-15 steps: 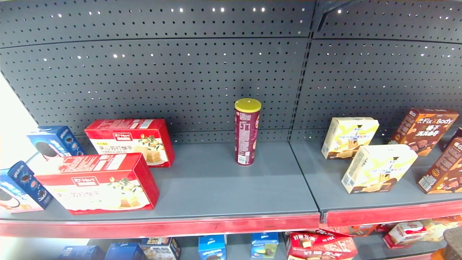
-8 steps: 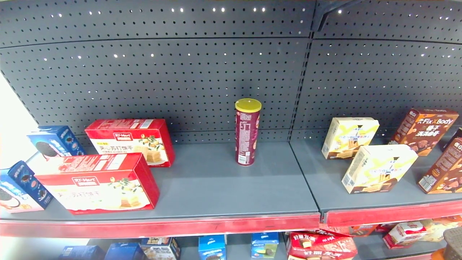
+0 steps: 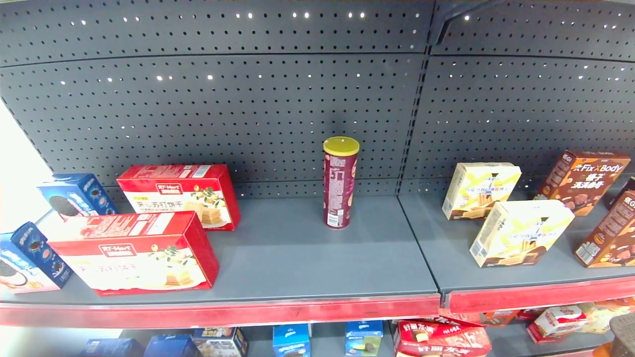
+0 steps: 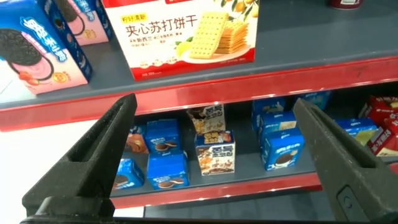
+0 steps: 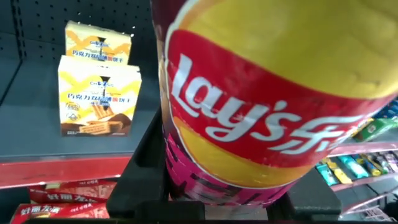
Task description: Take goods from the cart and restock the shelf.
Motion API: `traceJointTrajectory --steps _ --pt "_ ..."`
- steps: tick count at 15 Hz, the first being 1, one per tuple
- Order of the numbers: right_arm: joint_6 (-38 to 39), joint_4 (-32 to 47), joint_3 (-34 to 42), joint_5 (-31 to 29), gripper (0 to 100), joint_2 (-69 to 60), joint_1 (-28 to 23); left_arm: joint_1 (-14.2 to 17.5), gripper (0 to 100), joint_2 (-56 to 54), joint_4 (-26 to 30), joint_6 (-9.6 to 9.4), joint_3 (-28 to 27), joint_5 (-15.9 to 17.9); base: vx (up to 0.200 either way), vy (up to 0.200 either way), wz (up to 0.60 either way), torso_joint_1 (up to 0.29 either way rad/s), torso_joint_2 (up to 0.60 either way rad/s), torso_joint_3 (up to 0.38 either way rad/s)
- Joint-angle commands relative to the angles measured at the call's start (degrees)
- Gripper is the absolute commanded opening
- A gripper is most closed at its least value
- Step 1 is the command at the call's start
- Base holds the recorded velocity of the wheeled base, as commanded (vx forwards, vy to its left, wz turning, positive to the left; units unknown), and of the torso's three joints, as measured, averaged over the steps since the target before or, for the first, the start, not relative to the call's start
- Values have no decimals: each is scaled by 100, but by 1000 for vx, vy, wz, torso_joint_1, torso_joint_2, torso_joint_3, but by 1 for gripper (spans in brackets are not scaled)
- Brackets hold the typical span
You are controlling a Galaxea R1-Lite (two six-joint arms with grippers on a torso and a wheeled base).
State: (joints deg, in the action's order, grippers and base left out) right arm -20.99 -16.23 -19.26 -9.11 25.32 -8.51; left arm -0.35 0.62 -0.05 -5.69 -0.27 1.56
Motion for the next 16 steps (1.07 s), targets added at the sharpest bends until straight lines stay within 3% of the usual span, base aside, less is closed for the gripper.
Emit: traceJointTrajectory --steps 1,6,7,8,13,14,15,16 --pt "-1 -3 -25 -3 0 -27 -116 0 100 -1 5 -11 0 11 0 0 0 0 0 0" --pt "-80 5 -51 -12 0 -115 -221 0 100 -1 14 68 0 -7 0 0 0 0 0 0" --pt "-142 5 -43 -12 0 -141 -248 0 100 -1 22 367 0 -24 0 0 0 0 0 0" --pt "-186 5 -51 -12 0 -150 -257 0 100 -1 22 473 0 -42 0 0 0 0 0 0" --pt "-634 14 -113 -3 0 -264 -529 -17 100 52 58 314 -8 11 0 0 0 0 0 0" --pt "-740 23 -157 5 0 -317 -511 -53 100 166 49 209 -8 81 0 0 0 0 0 0" --pt "-740 23 -183 5 0 -308 -511 -246 100 448 5 7 -114 336 0 0 0 0 0 0" --pt "-740 23 -218 5 0 -291 -503 -387 100 1089 -57 24 -632 644 0 0 0 0 0 0"
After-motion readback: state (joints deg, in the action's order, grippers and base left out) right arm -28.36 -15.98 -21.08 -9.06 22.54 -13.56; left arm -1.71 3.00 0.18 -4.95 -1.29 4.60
